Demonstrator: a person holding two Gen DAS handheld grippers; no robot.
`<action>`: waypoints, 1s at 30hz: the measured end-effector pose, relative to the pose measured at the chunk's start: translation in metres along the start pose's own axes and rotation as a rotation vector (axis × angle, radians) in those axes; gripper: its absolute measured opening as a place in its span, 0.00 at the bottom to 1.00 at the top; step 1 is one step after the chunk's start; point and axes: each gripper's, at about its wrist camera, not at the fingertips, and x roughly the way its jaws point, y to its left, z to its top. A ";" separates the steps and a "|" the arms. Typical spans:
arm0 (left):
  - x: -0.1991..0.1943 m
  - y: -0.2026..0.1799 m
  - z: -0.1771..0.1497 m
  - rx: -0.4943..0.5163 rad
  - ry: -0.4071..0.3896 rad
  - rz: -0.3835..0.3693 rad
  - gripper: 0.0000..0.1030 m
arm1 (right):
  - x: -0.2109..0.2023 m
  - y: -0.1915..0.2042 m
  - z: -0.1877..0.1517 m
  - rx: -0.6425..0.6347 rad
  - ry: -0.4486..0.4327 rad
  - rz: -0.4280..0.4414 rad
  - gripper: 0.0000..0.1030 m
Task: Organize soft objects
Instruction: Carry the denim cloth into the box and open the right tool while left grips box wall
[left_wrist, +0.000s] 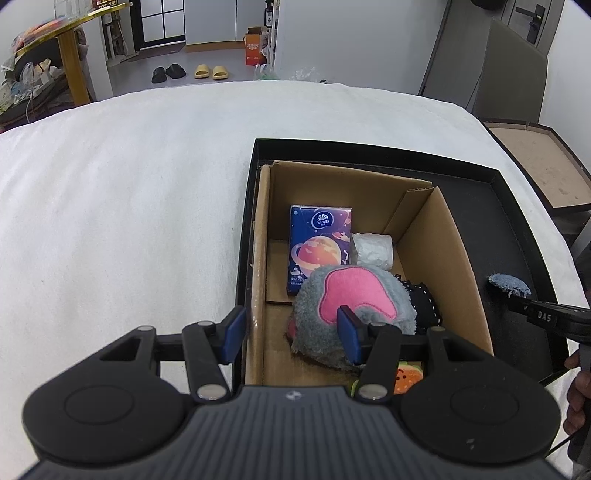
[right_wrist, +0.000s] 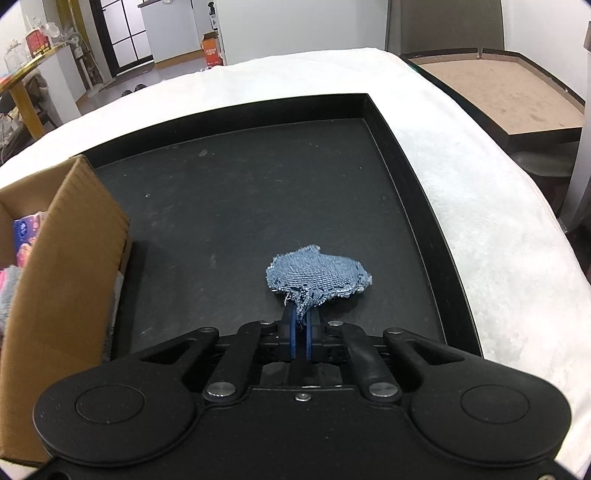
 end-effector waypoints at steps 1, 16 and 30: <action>-0.001 0.000 0.000 0.000 -0.002 -0.001 0.51 | -0.003 0.001 0.000 0.004 -0.003 0.002 0.04; -0.014 0.015 -0.005 -0.012 -0.026 -0.034 0.51 | -0.066 0.031 0.019 -0.010 -0.103 0.085 0.04; -0.015 0.035 -0.012 -0.021 -0.029 -0.088 0.46 | -0.104 0.088 0.028 -0.079 -0.134 0.203 0.05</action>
